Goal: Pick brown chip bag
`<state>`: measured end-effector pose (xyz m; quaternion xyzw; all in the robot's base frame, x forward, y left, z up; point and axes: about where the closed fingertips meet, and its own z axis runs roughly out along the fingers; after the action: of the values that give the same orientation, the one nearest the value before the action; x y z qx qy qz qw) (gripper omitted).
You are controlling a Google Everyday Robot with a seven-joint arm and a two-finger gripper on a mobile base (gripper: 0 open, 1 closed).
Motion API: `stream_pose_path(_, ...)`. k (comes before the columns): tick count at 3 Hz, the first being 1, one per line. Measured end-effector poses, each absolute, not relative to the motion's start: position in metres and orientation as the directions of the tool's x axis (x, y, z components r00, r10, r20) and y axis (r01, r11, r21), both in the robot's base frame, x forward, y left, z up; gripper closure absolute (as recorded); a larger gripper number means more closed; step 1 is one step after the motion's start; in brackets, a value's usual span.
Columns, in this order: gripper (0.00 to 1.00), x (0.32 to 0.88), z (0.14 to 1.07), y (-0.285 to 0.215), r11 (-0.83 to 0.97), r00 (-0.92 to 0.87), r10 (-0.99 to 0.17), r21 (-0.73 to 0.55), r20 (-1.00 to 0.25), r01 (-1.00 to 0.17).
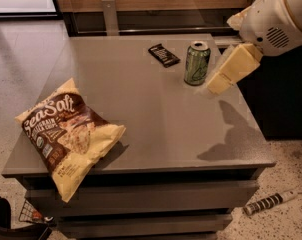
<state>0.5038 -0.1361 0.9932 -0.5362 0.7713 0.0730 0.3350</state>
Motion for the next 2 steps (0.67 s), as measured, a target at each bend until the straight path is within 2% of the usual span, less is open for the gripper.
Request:
stream_pose_path(1, 0.0, 0.52, 1.008, -0.088, 0.453, -0.193, -0.689, -0.208, -0.698, -0.867)
stream_pose_path(2, 0.0, 0.532, 1.029, -0.027, 0.417, -0.141, -0.668, -0.21, -0.731, -0.884)
